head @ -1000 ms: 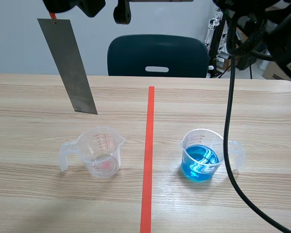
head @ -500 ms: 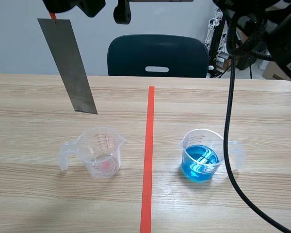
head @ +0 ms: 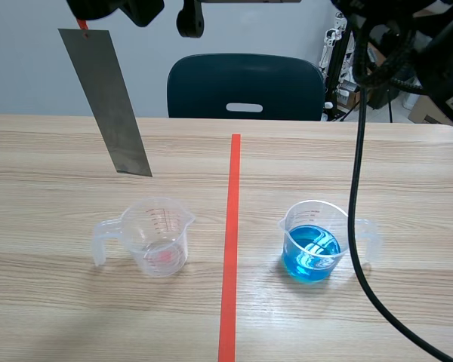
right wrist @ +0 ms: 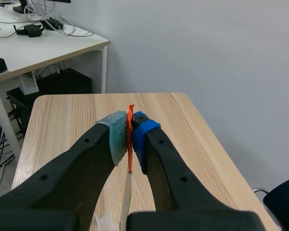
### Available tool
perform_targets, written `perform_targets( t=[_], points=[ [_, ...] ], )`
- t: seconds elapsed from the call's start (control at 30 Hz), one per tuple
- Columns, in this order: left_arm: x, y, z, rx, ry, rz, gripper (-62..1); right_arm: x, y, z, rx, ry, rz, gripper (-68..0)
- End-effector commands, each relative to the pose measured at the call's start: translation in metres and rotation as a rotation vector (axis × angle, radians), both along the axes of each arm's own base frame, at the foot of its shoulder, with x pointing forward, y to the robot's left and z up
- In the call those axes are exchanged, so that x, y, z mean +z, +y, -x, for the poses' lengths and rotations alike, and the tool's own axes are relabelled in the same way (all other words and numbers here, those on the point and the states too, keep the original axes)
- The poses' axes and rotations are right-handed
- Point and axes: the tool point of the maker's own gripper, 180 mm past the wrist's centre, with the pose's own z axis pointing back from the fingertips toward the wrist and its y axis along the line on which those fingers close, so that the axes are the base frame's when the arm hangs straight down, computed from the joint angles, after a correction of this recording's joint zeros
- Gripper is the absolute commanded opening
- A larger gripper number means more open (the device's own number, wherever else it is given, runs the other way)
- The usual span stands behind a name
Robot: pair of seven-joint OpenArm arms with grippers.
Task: Do the redox reaction experiment. move the plate over the left beaker
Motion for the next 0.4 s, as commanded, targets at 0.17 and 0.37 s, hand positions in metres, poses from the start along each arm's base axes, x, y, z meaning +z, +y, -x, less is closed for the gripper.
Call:
perform_targets(
  t=[0.17, 0.37],
  points=[
    [0.0069, 0.0002, -0.0018, 0.005, -0.03, 0.013, 1.4, 0.0146, 0.0034, 0.0033, 0.02, -0.029, -0.032, -67.3],
    [0.0069, 0.0002, -0.0018, 0.005, -0.03, 0.013, 1.4, 0.0136, 0.0033, 0.0031, 0.019, -0.028, -0.027, -67.3]
  ],
)
